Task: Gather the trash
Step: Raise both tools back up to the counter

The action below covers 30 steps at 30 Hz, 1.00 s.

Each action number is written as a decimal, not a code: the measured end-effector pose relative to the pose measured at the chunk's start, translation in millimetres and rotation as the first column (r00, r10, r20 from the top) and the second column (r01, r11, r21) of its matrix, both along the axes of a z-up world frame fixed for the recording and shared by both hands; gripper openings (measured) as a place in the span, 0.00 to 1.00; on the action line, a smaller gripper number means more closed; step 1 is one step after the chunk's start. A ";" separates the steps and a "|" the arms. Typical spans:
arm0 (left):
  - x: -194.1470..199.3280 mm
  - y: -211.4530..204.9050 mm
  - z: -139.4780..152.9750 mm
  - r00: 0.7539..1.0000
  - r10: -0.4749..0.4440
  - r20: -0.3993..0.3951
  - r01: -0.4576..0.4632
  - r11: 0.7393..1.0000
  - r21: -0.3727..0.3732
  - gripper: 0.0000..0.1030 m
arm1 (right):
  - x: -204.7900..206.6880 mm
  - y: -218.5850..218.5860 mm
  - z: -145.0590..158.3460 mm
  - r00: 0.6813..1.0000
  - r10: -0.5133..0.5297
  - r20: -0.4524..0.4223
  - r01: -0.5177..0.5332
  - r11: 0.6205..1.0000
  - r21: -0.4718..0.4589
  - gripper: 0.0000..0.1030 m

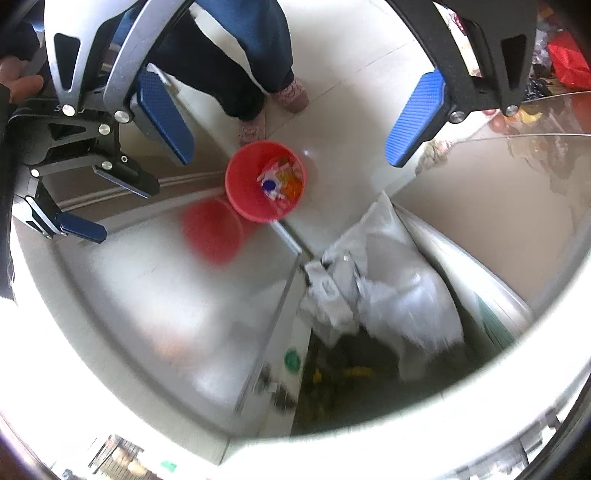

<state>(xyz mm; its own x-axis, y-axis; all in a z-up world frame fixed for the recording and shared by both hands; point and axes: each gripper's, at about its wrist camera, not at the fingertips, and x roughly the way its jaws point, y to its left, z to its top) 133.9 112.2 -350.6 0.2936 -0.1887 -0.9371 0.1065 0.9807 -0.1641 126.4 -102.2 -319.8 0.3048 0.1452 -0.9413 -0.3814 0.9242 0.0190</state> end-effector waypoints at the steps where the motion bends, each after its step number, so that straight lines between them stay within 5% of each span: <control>1: -0.7 -0.1 15.3 1.000 0.002 0.018 -0.002 1.000 0.001 1.00 | 0.0 -0.2 14.4 1.000 0.003 0.019 -0.003 1.000 0.006 0.95; 8: -1.4 -8.3 112.8 0.991 -0.002 0.135 0.005 1.000 -0.016 1.00 | 4.4 -12.2 109.8 0.991 -0.020 0.135 0.014 0.999 0.048 0.97; 16: 9.2 -29.7 192.3 0.971 -0.057 0.233 0.065 0.998 -0.027 1.00 | 8.1 -35.0 188.7 0.973 -0.085 0.214 0.069 0.994 0.079 0.97; 30: 103.7 -94.0 260.7 0.934 -0.142 0.326 0.146 0.989 0.014 1.00 | 79.6 -89.5 249.0 0.937 -0.175 0.302 0.135 0.980 0.149 0.97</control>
